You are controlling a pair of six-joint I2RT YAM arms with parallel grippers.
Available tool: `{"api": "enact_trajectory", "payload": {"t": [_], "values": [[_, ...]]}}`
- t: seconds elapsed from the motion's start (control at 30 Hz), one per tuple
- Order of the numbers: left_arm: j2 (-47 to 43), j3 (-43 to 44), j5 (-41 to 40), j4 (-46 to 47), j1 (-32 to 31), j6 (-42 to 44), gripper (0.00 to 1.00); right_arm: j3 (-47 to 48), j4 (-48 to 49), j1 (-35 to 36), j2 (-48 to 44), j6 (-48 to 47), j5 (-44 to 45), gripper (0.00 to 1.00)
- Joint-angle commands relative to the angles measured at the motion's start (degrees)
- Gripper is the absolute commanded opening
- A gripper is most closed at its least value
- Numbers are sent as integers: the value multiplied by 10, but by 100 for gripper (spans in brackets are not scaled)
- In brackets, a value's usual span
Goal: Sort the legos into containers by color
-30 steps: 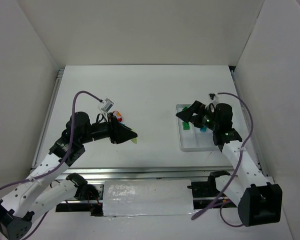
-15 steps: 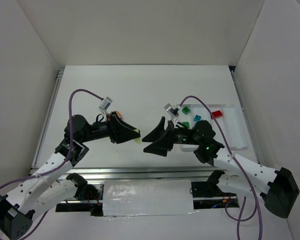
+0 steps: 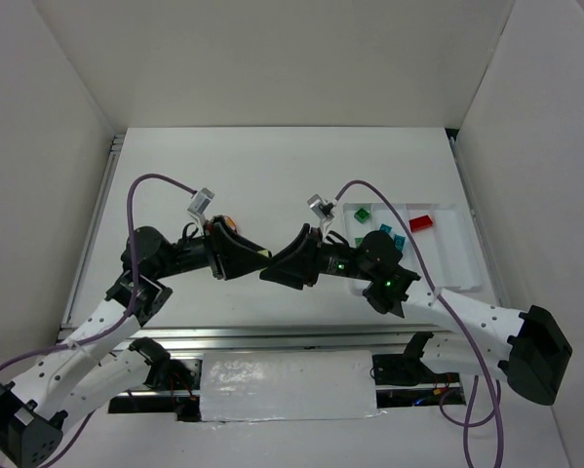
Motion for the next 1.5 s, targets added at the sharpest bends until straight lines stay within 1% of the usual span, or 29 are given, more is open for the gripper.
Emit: {"api": "enact_trajectory", "payload": {"t": [0.0, 0.03, 0.07, 0.1, 0.13, 0.17, 0.2, 0.23, 0.27, 0.3, 0.33, 0.4, 0.43, 0.47, 0.5, 0.53, 0.57, 0.6, 0.63, 0.67, 0.7, 0.73, 0.83, 0.93, 1.0, 1.13, 1.27, 1.37, 1.47], "values": [[-7, 1, 5, 16, -3, -1, 0, 34, 37, 5, 6, -19, 17, 0], [-8, 4, -7, 1, -3, 4, 10, 31, 33, 5, 6, -25, 18, 0], [-9, 16, -22, -21, -3, 20, 32, 29, 16, 5, 7, -32, 20, 0], [-12, 26, -44, -49, -3, 28, 66, 28, 3, 2, 4, -40, 22, 0], [-8, 61, -106, -136, -3, 55, 99, 22, -27, 1, 2, -56, 27, 0], [-3, 87, -148, -191, -3, 71, 99, 20, -48, -2, -2, -65, 33, 0], [4, 110, -193, -301, -3, 84, 99, 15, -68, -7, -5, -75, 40, 0], [18, 155, -281, -346, -3, 96, 100, 0, -96, -27, -18, -77, 52, 0], [24, 176, -330, -388, -2, 97, 99, -8, -113, -43, -25, -78, 59, 0], [31, 194, -377, -458, -2, 95, 100, -17, -129, -66, -33, -71, 62, 0], [35, 218, -450, -483, -1, 89, 99, -34, -156, -123, -46, -66, 58, 0], [39, 232, -501, -516, -1, 85, 99, -52, -175, -190, -59, -45, 31, 0], [35, 234, -526, -529, 0, 87, 99, -54, -232, -220, -69, -44, 36, 0], [32, 232, -536, -532, 0, 90, 99, -46, -278, -280, -70, -43, 58, 0], [29, 229, -547, -536, 2, 93, 100, -32, -332, -307, -69, -41, 137, 0], [26, 225, -555, -549, 2, 99, 99, 3, -426, -334, -53, -37, 181, 0], [21, 221, -570, -557, 2, 102, 100, 23, -466, -394, -37, -33, 220, 0], [17, 219, -577, -563, 2, 107, 99, 41, -498, -421, -21, -26, 278, 0], [14, 210, -580, -569, 2, 116, 100, 77, -547, -449, 14, -22, 303, 0], [6, 204, -581, -577, 2, 123, 100, 95, -565, -472, 29, -16, 336, 0], [1, 199, -580, -580, 3, 128, 100, 117, -576, -507, 50, -5, 399, 0], [-4, 186, -577, -582, 3, 139, 99, 126, -592, -535, 57, 4, 426, 0], [-30, 165, -559, -593, 3, 167, 100, 160, -605, -601, 94, 15, 484, 0], [-47, 143, -555, -606, 4, 188, 100, 194, -610, -666, 151, 9, 493, 0], [-55, 129, -558, -612, 4, 183, 100, 220, -616, -703, 196, 6, 487, 0], [-61, 113, -508, -592, 4, 189, 99, 252, -626, -716, 255, 8, 496, 0], [-42, 114, -495, -594, 3, 195, 99, 270, -628, -718, 306, 21, 491, 0], [-34, 113, -485, -593, 3, 196, 99, 276, -623, -718, 319, 24, 496, 0], [-34, 105, -477, -592, 3, 195, 100, 294, -633, -718, 335, 23, 507, 5]]}}
